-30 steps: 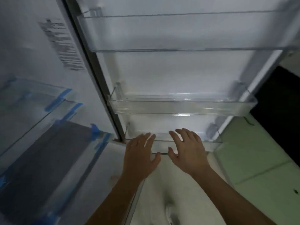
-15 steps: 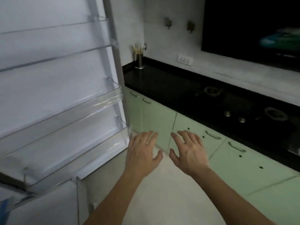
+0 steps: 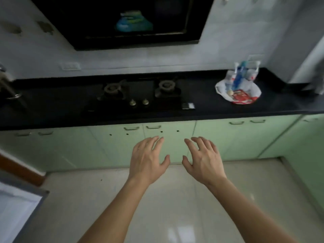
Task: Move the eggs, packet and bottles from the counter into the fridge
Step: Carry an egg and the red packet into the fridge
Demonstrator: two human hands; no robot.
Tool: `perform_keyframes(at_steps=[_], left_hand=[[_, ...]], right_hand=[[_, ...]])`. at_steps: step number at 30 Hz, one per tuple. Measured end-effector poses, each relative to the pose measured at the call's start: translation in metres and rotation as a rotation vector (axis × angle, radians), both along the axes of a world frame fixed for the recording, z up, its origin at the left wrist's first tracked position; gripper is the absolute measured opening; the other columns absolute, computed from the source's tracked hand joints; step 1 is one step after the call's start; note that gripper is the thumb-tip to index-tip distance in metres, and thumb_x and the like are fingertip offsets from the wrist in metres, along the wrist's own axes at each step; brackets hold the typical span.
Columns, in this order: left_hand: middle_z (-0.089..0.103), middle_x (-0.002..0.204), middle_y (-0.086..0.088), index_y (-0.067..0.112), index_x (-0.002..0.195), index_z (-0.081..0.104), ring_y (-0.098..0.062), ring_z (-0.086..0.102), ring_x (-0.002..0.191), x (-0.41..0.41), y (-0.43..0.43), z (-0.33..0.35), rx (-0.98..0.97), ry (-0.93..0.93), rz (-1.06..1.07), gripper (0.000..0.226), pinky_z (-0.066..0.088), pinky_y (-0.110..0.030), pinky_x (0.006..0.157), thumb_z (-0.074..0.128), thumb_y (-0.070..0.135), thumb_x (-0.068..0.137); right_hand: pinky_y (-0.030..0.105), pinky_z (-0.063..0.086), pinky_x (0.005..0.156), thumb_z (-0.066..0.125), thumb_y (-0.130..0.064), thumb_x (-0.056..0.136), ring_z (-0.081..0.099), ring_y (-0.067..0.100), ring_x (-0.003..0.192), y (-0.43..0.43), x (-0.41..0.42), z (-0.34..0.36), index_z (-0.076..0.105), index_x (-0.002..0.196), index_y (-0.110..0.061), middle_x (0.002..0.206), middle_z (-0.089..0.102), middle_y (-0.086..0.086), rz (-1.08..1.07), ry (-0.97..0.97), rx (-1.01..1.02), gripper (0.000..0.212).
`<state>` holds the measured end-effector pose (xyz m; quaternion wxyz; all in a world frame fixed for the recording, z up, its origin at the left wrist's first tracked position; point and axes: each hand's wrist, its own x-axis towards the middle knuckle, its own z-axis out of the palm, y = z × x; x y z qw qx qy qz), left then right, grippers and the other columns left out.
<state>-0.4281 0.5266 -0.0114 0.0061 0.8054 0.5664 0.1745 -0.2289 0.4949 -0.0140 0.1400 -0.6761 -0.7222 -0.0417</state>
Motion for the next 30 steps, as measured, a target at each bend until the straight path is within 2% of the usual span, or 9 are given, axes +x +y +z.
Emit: perform_keyframes(at_steps=[7,16,23,30], left_hand=[[0.059,0.136,0.003,0.02,0.136,0.055,-0.02,0.053,0.125,0.134,-0.006,-0.006,-0.032,0.031,-0.199,0.062,0.043,-0.04,0.104,0.044,0.054,0.085],[0.06,0.134,0.003,0.021,0.134,0.056,-0.018,0.053,0.123,0.225,0.007,-0.014,-0.04,0.087,-0.333,0.061,0.043,-0.038,0.102,0.041,0.054,0.084],[0.059,0.134,0.004,0.021,0.134,0.056,-0.018,0.052,0.123,0.281,0.062,-0.02,-0.042,0.083,-0.382,0.06,0.044,-0.038,0.101,0.047,0.052,0.083],[0.06,0.133,0.003,0.02,0.132,0.057,-0.018,0.053,0.123,0.335,0.158,-0.026,-0.013,0.049,-0.421,0.06,0.045,-0.039,0.099,0.047,0.052,0.083]], right_hand=[[0.049,0.048,0.101,0.059,-0.043,0.085,0.057,0.032,0.121,-0.051,0.125,-0.009,0.058,0.13,-0.016,0.126,0.064,0.009,-0.246,0.02,0.008,0.052],[0.049,0.044,0.104,0.052,-0.046,0.085,0.057,0.032,0.121,-0.065,0.213,-0.018,0.058,0.13,-0.018,0.126,0.064,0.007,-0.441,0.084,0.014,0.054],[0.048,0.042,0.106,0.051,-0.048,0.085,0.055,0.032,0.124,-0.025,0.262,-0.022,0.057,0.133,-0.019,0.128,0.063,0.007,-0.483,0.069,-0.009,0.056],[0.05,0.042,0.107,0.054,-0.048,0.086,0.054,0.032,0.127,0.071,0.312,-0.021,0.055,0.135,-0.019,0.132,0.062,0.007,-0.495,0.035,-0.015,0.056]])
